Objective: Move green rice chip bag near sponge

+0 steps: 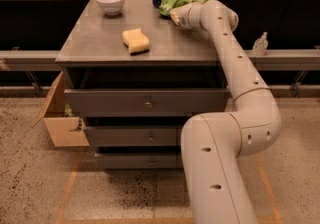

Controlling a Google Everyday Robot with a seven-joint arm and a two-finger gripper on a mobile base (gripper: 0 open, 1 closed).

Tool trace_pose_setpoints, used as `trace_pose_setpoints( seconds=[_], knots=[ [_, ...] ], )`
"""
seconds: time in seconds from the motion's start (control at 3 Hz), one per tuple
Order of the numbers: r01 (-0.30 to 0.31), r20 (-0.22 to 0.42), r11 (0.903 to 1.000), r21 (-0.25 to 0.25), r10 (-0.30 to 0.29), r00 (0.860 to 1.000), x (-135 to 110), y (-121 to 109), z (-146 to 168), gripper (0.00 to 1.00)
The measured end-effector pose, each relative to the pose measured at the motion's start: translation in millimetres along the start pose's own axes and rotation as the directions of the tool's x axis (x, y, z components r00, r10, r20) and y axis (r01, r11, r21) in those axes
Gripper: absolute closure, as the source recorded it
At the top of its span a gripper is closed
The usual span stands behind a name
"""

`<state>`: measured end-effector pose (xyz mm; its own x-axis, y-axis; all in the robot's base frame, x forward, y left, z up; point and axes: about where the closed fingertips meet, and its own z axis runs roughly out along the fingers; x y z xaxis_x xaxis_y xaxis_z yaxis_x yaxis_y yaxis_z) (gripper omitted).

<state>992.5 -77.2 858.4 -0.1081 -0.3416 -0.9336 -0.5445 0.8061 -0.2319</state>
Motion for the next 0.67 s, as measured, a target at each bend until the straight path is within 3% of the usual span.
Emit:
trace_pose_setpoints(
  seconds=[0.33, 0.67],
  knots=[
    [-0.003, -0.015, 1.0000, 0.006, 0.003, 1.000, -1.9, -1.6, -2.5, 1.00],
    [-0.008, -0.020, 0.9994, 0.034, 0.009, 1.000, -4.7, -11.4, -8.2, 1.00]
  ],
)
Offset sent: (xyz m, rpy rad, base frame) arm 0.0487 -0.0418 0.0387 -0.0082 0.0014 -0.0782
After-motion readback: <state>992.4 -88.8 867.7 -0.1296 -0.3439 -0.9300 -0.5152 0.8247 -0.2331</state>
